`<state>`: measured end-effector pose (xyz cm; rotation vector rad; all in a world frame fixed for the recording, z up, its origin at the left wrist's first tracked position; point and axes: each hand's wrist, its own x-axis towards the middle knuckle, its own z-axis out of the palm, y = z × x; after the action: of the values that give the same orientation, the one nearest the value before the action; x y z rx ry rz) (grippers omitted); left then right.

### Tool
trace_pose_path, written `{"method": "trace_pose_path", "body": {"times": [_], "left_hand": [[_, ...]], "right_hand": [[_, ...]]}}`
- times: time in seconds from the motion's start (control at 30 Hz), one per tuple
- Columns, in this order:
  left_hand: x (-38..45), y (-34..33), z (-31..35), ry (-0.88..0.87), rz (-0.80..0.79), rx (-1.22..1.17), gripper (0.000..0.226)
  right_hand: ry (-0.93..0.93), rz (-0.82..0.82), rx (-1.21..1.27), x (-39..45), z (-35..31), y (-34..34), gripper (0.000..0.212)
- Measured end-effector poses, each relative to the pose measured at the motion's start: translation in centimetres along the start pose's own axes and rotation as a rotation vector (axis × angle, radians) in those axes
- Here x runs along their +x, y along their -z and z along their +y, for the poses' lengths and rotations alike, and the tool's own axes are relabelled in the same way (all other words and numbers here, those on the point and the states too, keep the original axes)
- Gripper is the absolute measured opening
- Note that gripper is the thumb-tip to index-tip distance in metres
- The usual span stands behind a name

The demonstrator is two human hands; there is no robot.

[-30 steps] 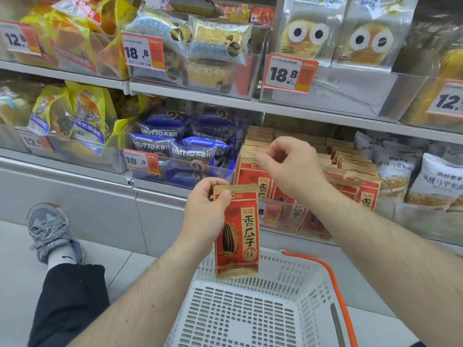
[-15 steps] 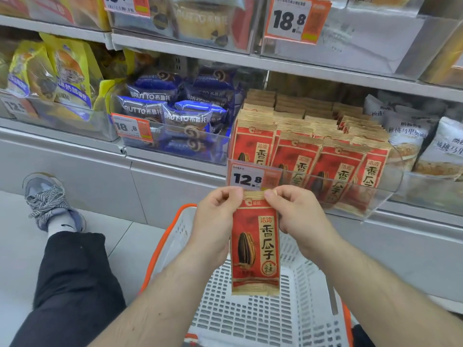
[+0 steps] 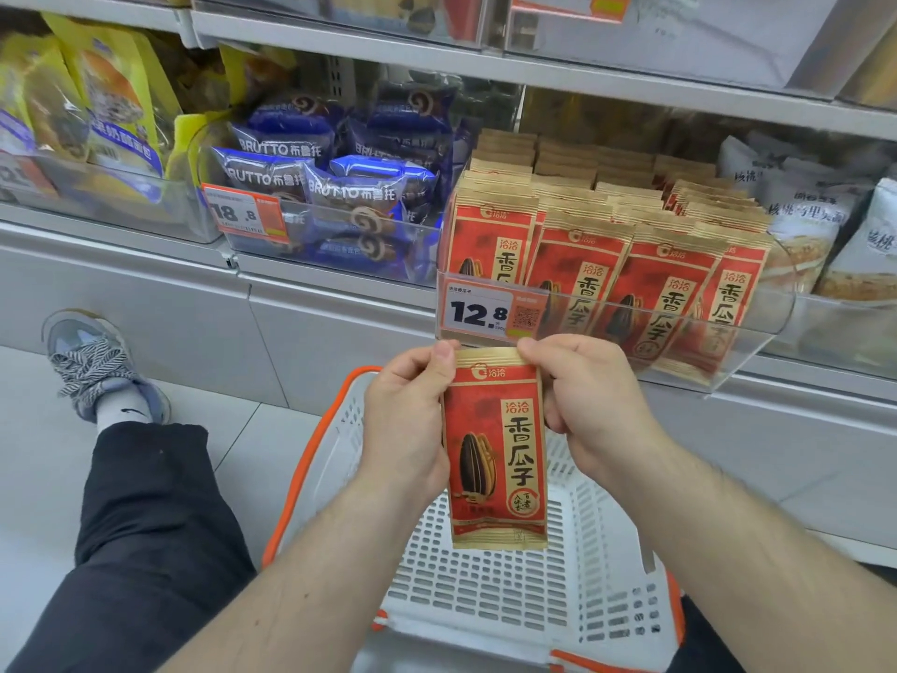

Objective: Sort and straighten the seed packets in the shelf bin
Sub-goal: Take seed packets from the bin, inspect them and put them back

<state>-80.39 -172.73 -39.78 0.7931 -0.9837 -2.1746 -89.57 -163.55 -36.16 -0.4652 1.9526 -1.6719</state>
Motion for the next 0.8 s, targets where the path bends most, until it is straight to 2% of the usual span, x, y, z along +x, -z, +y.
{"method": "trace_pose_path", "body": {"times": [0.17, 0.33, 0.43, 0.53, 0.73, 0.8], "left_hand": [[0.3, 0.2, 0.8, 0.109, -0.062, -0.016, 0.019], [0.4, 0.5, 1.1, 0.130, -0.194, 0.099, 0.032], [-0.1, 0.9, 0.7, 0.157, -0.262, 0.191, 0.030], [-0.1, 1.0, 0.4, 0.158, -0.238, 0.199, 0.027], [0.5, 1.0, 1.0, 0.186, -0.155, 0.113, 0.026], [0.6, 1.0, 1.1, 0.199, -0.165, 0.119, 0.029]], "right_hand": [[0.205, 0.020, -0.135, 0.1, 0.7, 0.0, 0.031], [0.204, 0.038, -0.110, 0.2, 0.5, 0.3, 0.032], [0.149, 0.047, -0.003, 0.5, 0.1, 0.6, 0.032], [0.076, -0.019, -0.033, 0.8, -0.1, 0.9, 0.028], [-0.049, -0.257, -0.401, 1.0, -0.1, 1.9, 0.022], [-0.083, -0.312, -0.420, 0.9, 0.0, 2.0, 0.024]]}}
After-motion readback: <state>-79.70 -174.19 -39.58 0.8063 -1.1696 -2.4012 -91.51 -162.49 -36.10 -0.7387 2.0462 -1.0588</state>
